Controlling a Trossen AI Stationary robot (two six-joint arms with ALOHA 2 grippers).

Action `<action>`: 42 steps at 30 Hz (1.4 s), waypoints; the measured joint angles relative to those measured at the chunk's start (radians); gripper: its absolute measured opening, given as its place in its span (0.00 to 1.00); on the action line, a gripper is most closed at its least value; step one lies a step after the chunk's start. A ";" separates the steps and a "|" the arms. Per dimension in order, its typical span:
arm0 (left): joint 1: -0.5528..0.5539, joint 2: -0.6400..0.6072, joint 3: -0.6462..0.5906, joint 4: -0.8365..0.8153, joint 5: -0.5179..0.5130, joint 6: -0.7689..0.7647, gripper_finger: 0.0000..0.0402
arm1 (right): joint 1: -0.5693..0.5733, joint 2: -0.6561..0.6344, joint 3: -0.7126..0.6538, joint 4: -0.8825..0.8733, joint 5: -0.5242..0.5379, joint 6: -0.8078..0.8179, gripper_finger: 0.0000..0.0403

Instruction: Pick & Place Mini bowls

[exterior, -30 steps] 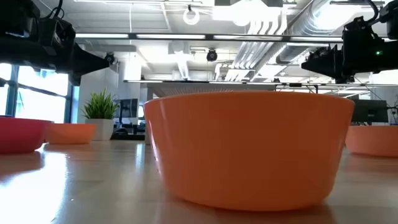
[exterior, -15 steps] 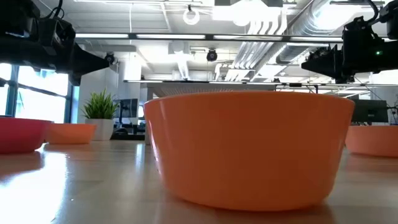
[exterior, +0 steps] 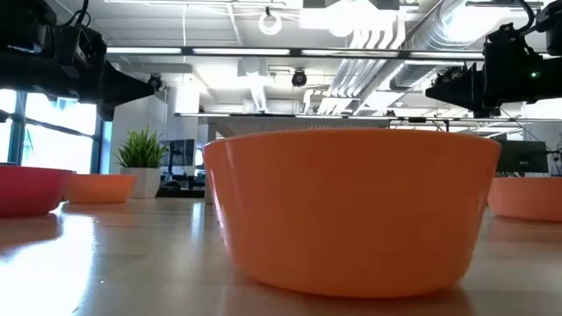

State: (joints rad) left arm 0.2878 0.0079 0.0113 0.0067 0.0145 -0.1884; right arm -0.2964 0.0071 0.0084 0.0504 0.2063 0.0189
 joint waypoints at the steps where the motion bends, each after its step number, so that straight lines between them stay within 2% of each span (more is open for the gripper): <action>1: 0.000 0.000 0.000 0.000 0.000 0.000 0.00 | 0.000 0.000 0.000 0.000 0.000 0.000 0.00; 22: 0.000 0.000 0.000 0.000 0.000 -0.001 0.00 | 0.000 0.000 0.000 0.000 0.000 0.000 0.00; 29: 0.000 0.000 0.000 0.001 -0.004 -0.126 0.00 | 0.000 0.000 0.000 0.000 0.000 0.000 0.00; 32: 0.000 0.003 0.000 0.000 0.002 -0.133 0.00 | 0.000 0.000 0.000 0.000 0.000 0.000 0.00; 35: 0.000 0.010 0.000 0.014 0.079 -0.152 0.00 | 0.000 0.000 0.000 0.000 0.000 0.000 0.00; 38: 0.000 0.010 0.018 0.011 0.223 -0.158 0.00 | 0.000 0.000 0.000 0.000 0.000 0.000 0.00; 42: 0.000 0.031 0.064 -0.085 0.349 -0.160 0.00 | 0.000 0.000 0.000 0.000 0.000 0.000 0.00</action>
State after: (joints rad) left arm 0.2874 0.0387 0.0753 -0.0784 0.3640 -0.3484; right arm -0.2965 0.0072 0.0083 0.0504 0.2062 0.0190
